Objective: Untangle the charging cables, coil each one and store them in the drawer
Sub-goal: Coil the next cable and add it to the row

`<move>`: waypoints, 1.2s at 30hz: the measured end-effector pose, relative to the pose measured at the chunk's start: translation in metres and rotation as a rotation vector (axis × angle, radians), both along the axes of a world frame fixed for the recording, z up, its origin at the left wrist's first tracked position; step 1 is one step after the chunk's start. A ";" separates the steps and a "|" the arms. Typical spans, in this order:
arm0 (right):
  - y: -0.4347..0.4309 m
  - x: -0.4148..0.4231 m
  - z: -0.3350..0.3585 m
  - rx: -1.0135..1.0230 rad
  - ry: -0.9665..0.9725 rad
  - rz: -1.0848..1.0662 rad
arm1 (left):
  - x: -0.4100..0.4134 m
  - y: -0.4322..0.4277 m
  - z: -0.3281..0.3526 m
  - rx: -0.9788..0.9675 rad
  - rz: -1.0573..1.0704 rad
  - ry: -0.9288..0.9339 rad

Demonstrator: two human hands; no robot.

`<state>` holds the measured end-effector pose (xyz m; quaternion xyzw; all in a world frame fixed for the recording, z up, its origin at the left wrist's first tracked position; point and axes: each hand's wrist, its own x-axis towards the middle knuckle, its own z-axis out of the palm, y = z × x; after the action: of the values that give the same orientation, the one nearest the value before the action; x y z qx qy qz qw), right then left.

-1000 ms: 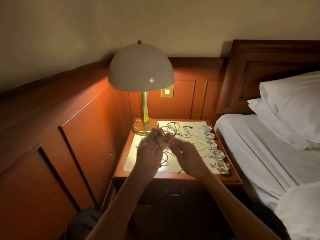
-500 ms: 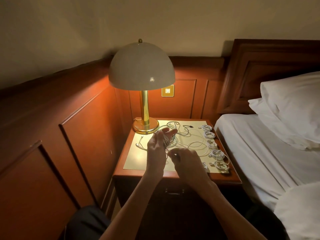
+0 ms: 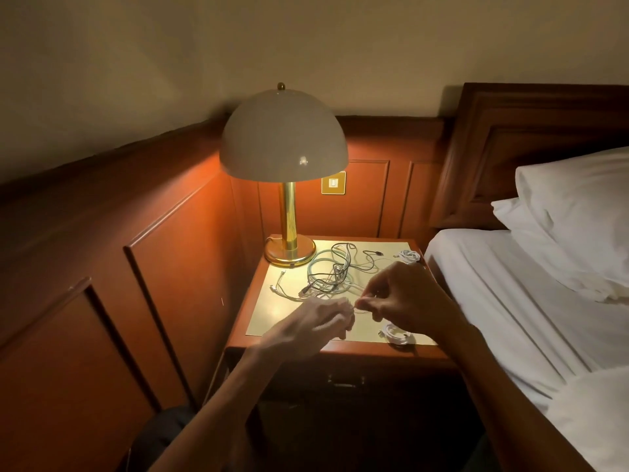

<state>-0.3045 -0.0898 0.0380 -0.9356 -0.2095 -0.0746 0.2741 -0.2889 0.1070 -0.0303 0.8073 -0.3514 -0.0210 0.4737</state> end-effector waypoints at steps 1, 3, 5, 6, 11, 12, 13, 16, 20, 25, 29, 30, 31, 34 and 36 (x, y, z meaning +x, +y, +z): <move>-0.002 0.001 0.001 0.037 0.018 0.033 | -0.004 0.002 0.002 -0.007 -0.042 0.064; -0.004 0.003 0.000 0.179 0.061 0.090 | -0.011 0.003 0.007 -0.118 -0.082 0.201; -0.005 0.004 -0.005 0.379 0.151 0.085 | -0.016 0.004 0.013 -0.358 -0.134 0.376; -0.005 0.004 -0.009 0.474 0.259 0.112 | -0.018 0.005 0.015 -0.490 -0.165 0.468; 0.007 -0.007 -0.038 0.888 0.685 0.306 | -0.021 0.007 0.015 -0.803 -0.187 0.725; 0.009 -0.009 -0.039 0.933 0.698 0.285 | -0.022 0.007 0.016 -0.803 -0.188 0.740; 0.011 -0.009 -0.041 0.962 0.698 0.255 | -0.022 0.008 0.019 -0.780 -0.194 0.742; 0.016 -0.009 -0.044 0.991 0.669 0.174 | -0.024 0.011 0.027 -0.672 -0.239 0.720; 0.025 -0.011 -0.051 0.928 0.464 0.102 | -0.014 0.011 0.027 -0.560 -0.046 0.647; 0.027 -0.002 -0.055 0.864 0.274 -0.001 | -0.008 -0.012 0.010 -0.407 0.299 0.194; 0.029 0.003 -0.049 0.780 0.146 -0.033 | -0.013 -0.028 0.007 -0.285 0.605 -0.343; 0.029 0.003 -0.047 0.754 0.114 -0.050 | -0.010 -0.027 0.006 -0.222 0.690 -0.445; 0.028 0.003 -0.045 0.737 0.097 -0.060 | -0.006 -0.024 0.006 -0.160 0.741 -0.516; 0.026 0.000 -0.046 0.709 0.069 -0.084 | -0.003 -0.025 0.005 -0.186 0.662 -0.455; 0.027 -0.003 -0.053 0.615 -0.054 -0.172 | -0.005 -0.030 0.004 -0.234 0.621 -0.277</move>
<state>-0.3078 -0.0624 -0.0150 -0.8210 -0.1043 -0.1821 0.5310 -0.2939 0.0769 -0.0261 0.8109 -0.1501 0.2740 0.4947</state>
